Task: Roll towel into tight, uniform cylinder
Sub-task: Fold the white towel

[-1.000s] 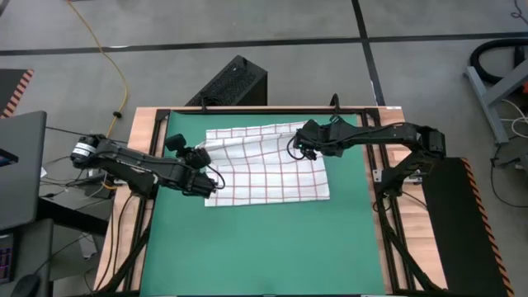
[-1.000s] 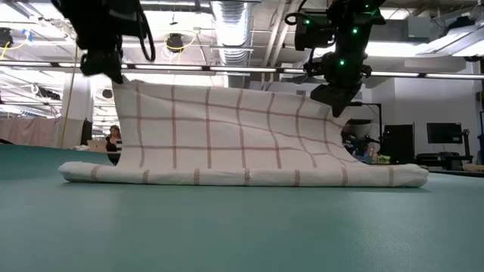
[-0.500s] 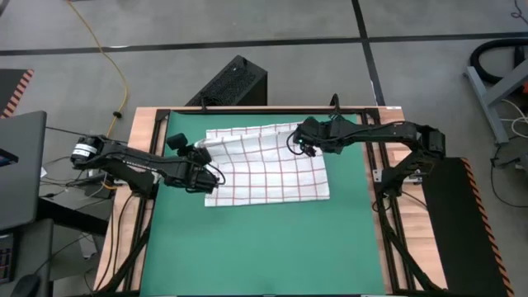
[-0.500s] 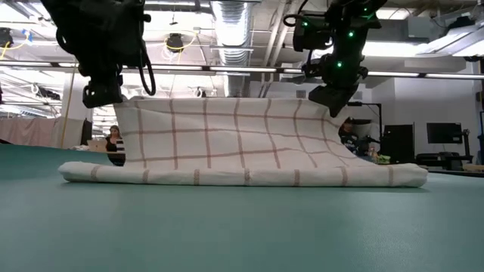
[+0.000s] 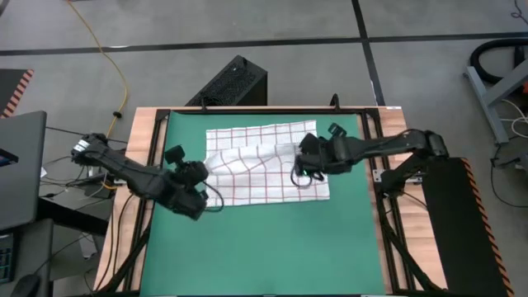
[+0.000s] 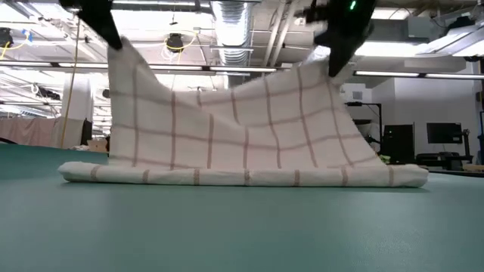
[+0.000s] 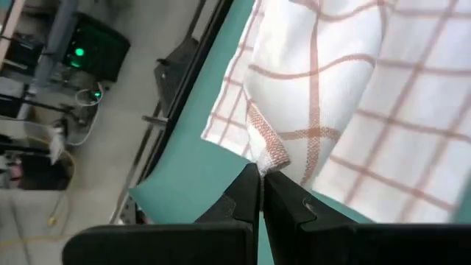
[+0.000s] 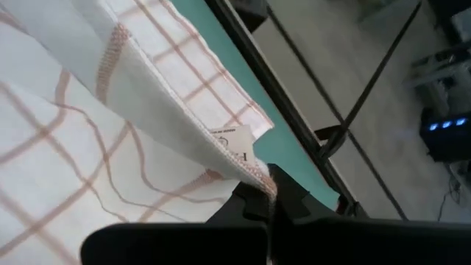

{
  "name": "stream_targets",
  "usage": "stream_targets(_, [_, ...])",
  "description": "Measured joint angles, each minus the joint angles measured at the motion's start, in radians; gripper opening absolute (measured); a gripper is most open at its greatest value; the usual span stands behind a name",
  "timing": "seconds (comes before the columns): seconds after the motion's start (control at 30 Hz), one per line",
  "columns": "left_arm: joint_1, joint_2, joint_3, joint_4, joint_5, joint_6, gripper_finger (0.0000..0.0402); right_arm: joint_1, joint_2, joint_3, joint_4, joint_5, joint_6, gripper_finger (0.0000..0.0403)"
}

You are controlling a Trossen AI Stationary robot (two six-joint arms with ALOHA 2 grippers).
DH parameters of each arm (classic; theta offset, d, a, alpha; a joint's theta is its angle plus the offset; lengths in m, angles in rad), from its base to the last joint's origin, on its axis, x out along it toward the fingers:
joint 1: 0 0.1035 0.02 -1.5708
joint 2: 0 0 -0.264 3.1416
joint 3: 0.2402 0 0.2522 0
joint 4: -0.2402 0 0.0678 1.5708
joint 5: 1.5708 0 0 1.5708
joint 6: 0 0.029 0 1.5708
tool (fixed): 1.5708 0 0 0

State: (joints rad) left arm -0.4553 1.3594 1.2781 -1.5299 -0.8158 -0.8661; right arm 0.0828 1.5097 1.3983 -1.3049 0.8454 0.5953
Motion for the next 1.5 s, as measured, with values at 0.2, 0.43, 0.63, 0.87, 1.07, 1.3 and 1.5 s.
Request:
stream_targets(0.2, [-0.158,0.0,0.142,-0.041,-0.051,-0.032,0.0,0.208,0.0,0.165,-0.206,0.099,0.182,0.0008])
stream_targets(0.43, [-0.284,0.0,0.279,-0.027,-0.191,-0.025,0.0,0.412,0.0,0.343,-0.261,0.193,0.253,0.0008])
stream_targets(0.63, [-0.361,0.0,0.311,0.003,-0.247,-0.018,0.0,0.501,0.0,0.379,-0.264,0.203,0.324,0.0008])
stream_targets(0.87, [-0.369,0.0,0.287,-0.01,-0.29,-0.008,0.0,0.45,0.001,0.323,-0.266,0.169,0.36,0.0008])
stream_targets(1.07, [-0.331,0.0,0.246,-0.032,-0.293,-0.019,0.0,0.336,0.0,0.257,-0.267,0.119,0.359,0.0008])
stream_targets(1.3, [-0.258,0.0,0.127,-0.041,-0.3,0.022,0.0,0.209,0.001,0.179,-0.267,0.096,0.338,0.0008])
stream_targets(1.5, [-0.186,0.0,0.057,-0.042,-0.33,0.046,0.0,0.133,0.001,0.167,-0.266,0.096,0.292,0.0008])
